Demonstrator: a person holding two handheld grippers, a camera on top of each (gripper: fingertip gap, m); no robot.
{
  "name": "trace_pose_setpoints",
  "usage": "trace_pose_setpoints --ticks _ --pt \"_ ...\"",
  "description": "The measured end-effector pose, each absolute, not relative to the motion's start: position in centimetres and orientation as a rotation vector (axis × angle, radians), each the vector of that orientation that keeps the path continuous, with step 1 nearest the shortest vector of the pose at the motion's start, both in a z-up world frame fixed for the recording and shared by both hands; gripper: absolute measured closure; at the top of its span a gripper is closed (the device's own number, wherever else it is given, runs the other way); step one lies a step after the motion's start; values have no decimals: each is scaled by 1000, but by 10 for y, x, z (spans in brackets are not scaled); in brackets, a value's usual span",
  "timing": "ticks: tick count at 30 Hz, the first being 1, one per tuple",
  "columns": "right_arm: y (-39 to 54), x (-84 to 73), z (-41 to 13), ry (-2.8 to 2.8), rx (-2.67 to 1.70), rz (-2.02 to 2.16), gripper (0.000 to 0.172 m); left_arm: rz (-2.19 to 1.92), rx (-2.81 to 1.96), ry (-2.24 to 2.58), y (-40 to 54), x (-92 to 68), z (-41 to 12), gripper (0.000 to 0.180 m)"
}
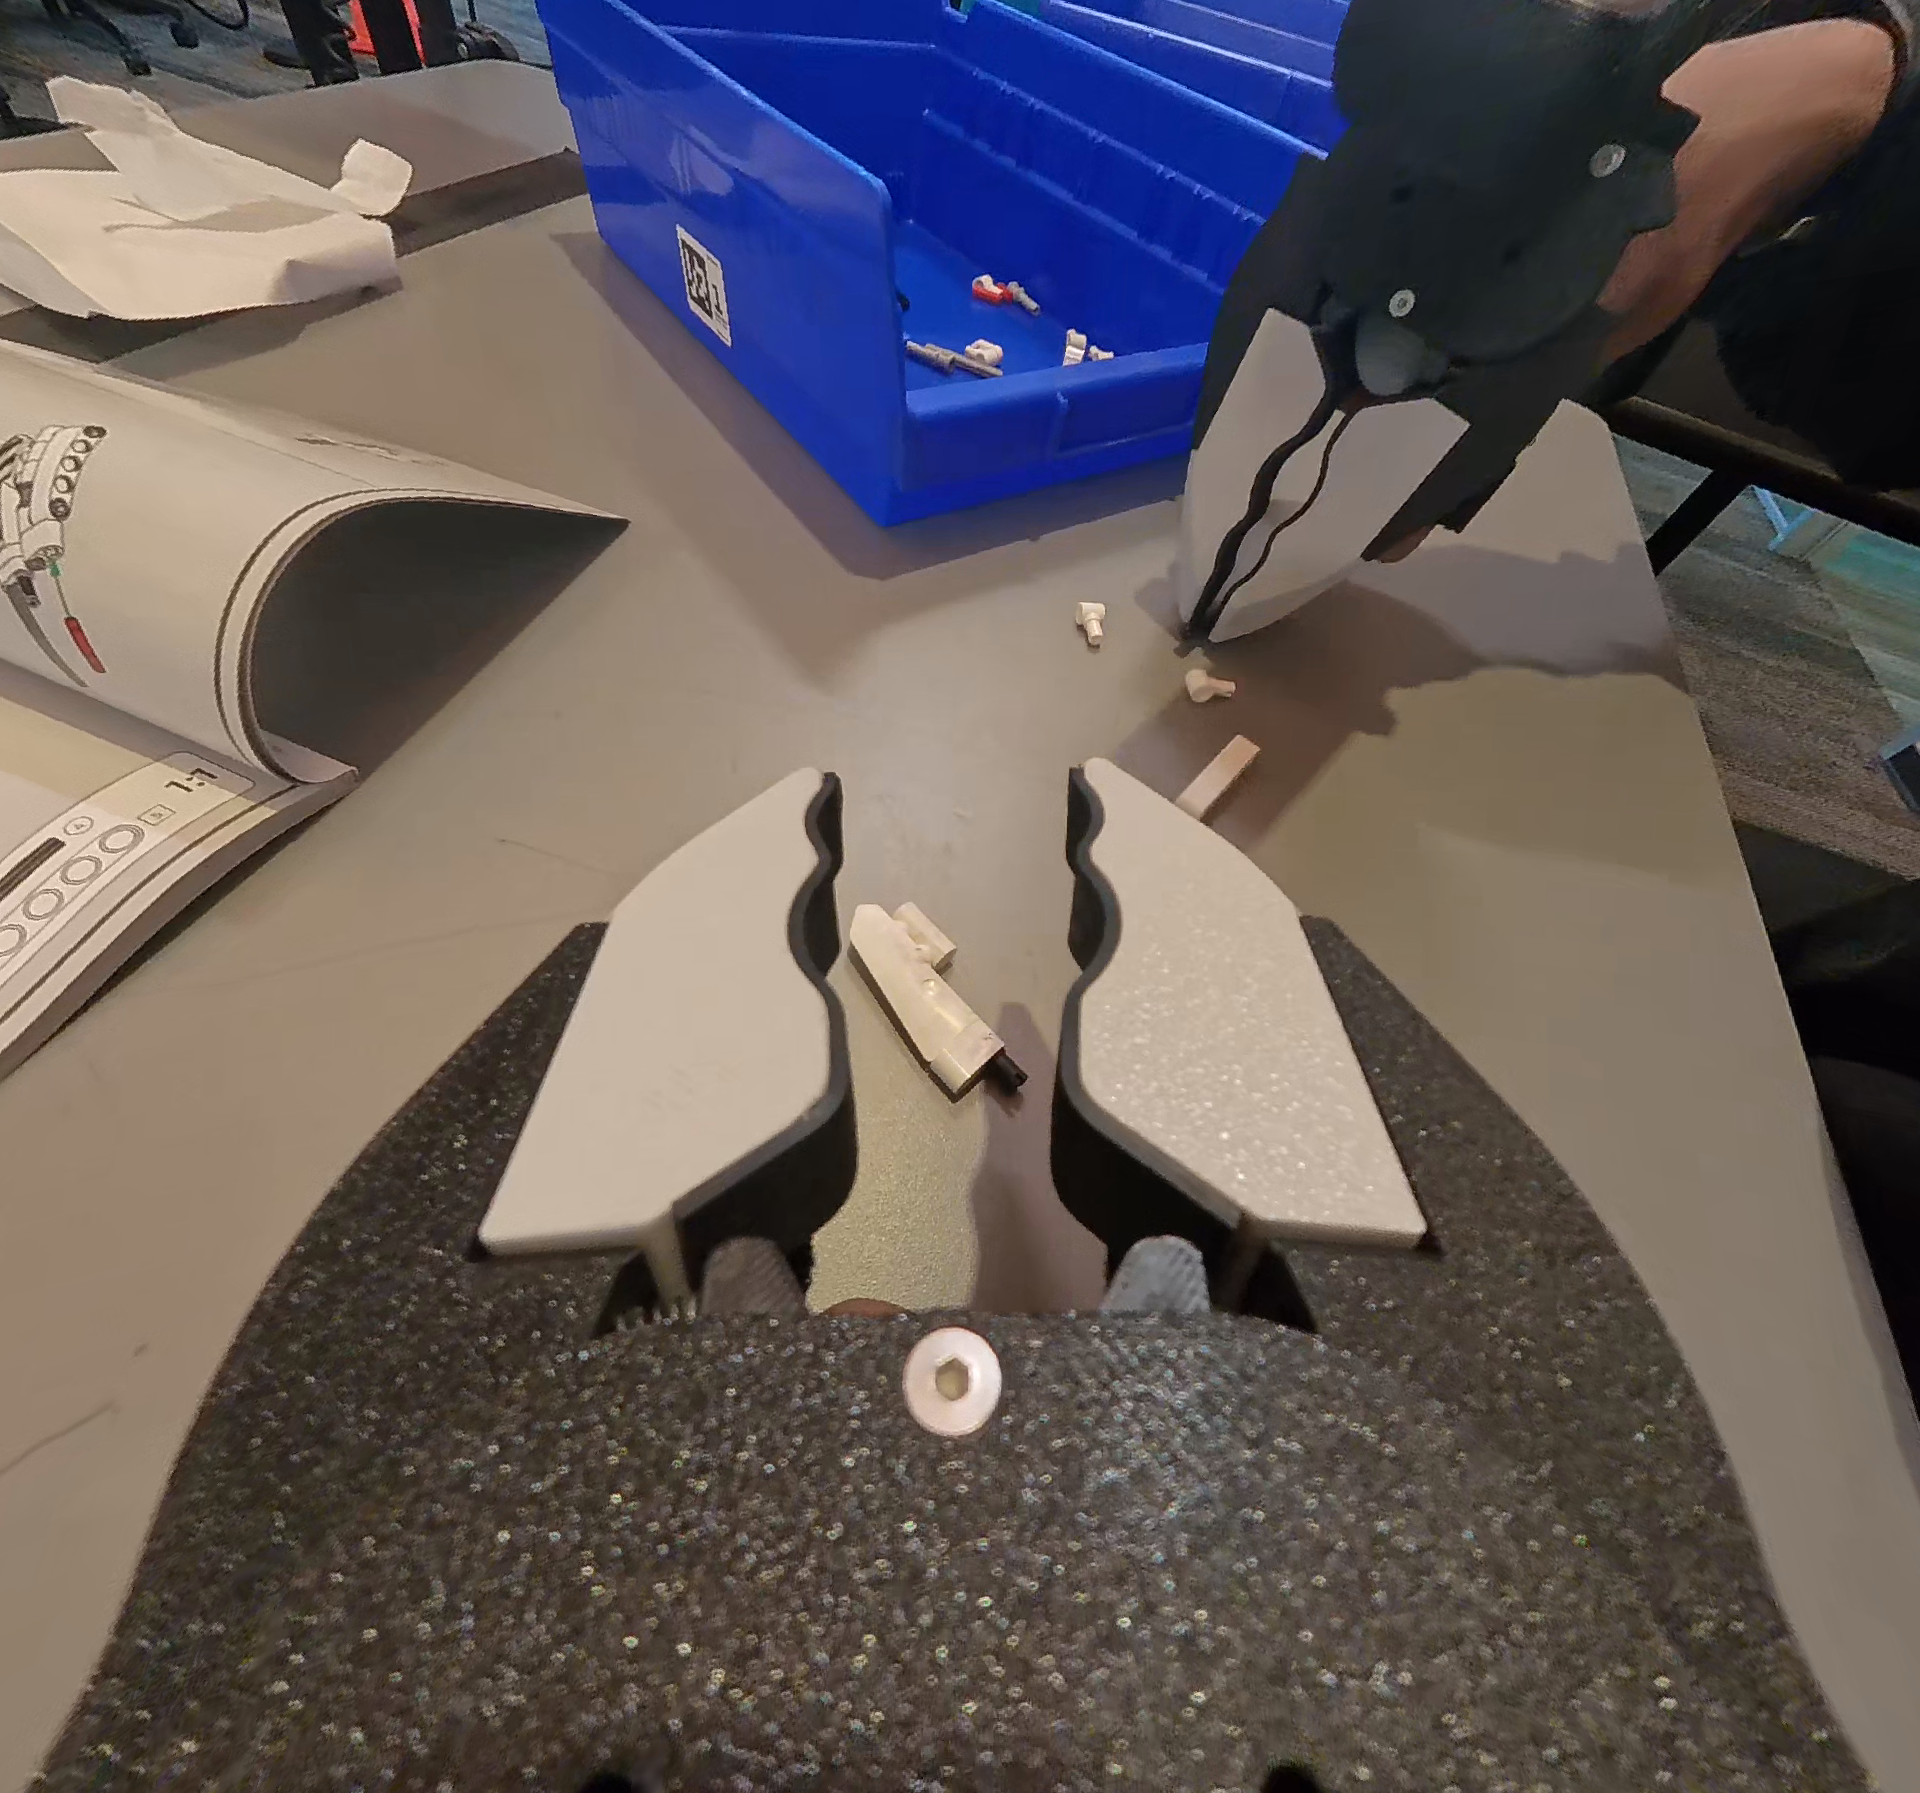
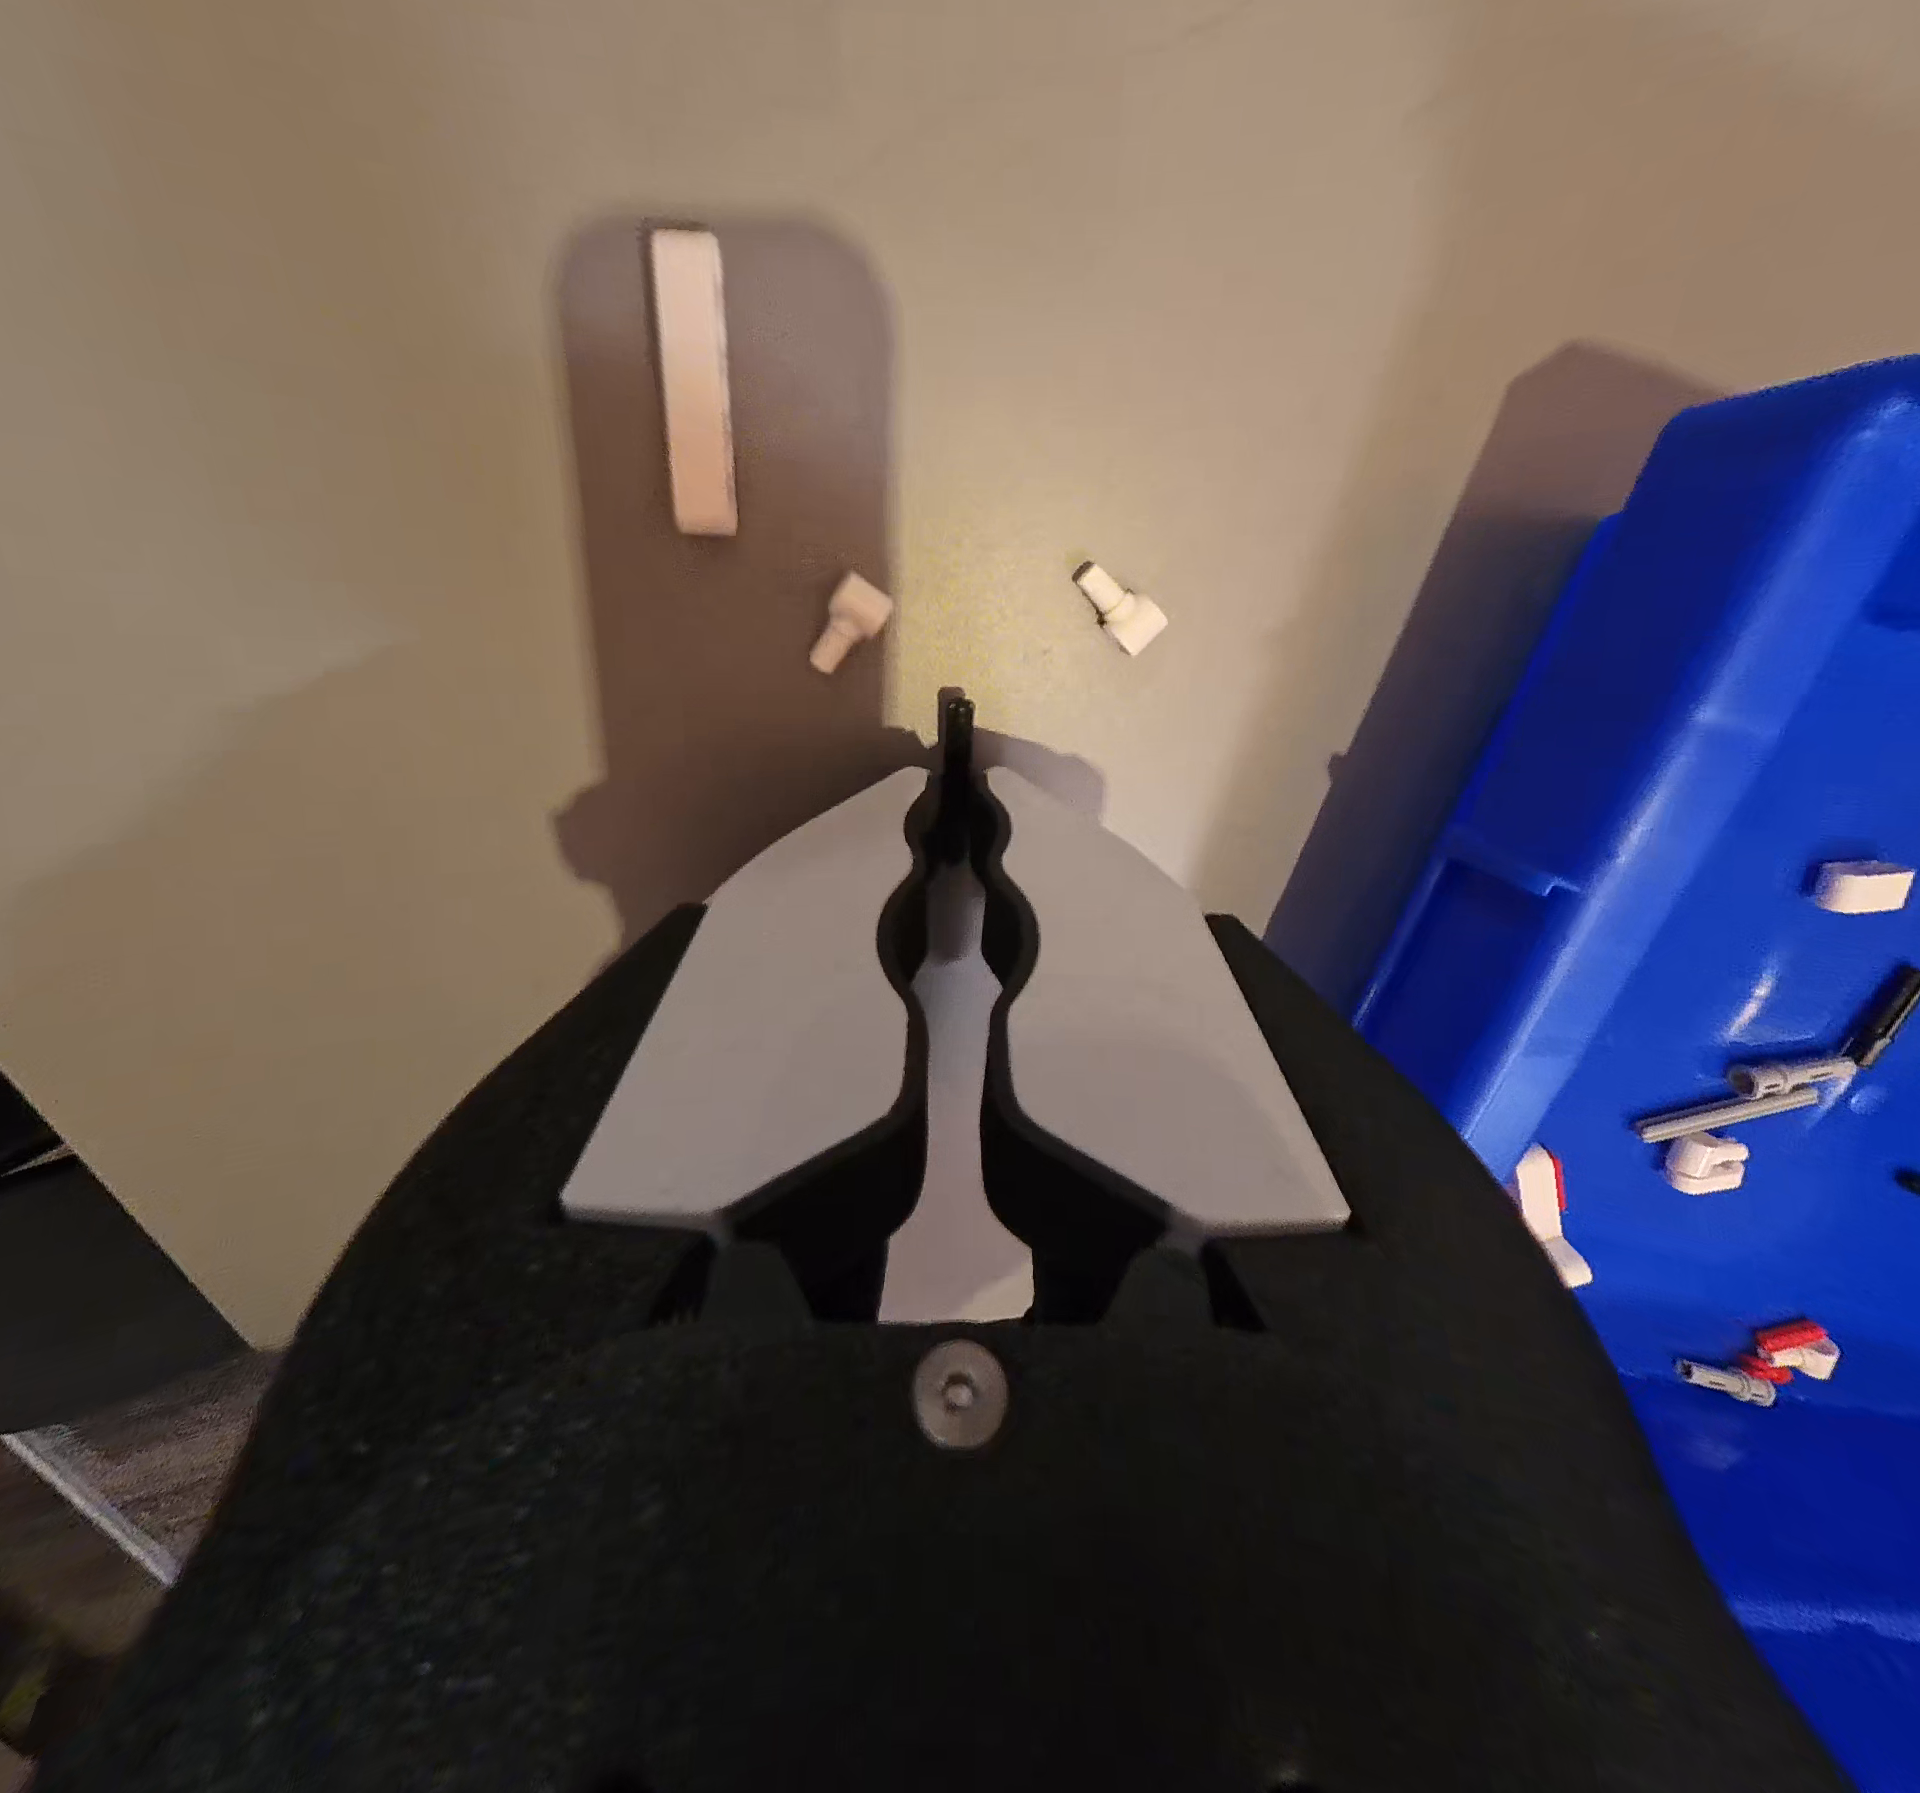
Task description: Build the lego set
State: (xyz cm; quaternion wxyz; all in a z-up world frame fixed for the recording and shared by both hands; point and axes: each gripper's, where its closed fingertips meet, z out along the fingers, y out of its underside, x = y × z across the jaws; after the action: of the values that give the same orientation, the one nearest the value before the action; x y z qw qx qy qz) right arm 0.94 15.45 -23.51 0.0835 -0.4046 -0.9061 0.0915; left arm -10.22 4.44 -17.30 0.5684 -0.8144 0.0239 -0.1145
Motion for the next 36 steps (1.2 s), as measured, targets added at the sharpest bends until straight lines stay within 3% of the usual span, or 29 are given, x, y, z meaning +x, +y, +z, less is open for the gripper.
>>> trace_pose_setpoints --ticks 26,36 --pt "157 9 -233 -2699 -1195 289 163 -271 -1911 57 45 -102 -173 139" --pt "197 3 -153 -2466 -1259 457 159 -281 -1915 49 45 -103 -173 139"
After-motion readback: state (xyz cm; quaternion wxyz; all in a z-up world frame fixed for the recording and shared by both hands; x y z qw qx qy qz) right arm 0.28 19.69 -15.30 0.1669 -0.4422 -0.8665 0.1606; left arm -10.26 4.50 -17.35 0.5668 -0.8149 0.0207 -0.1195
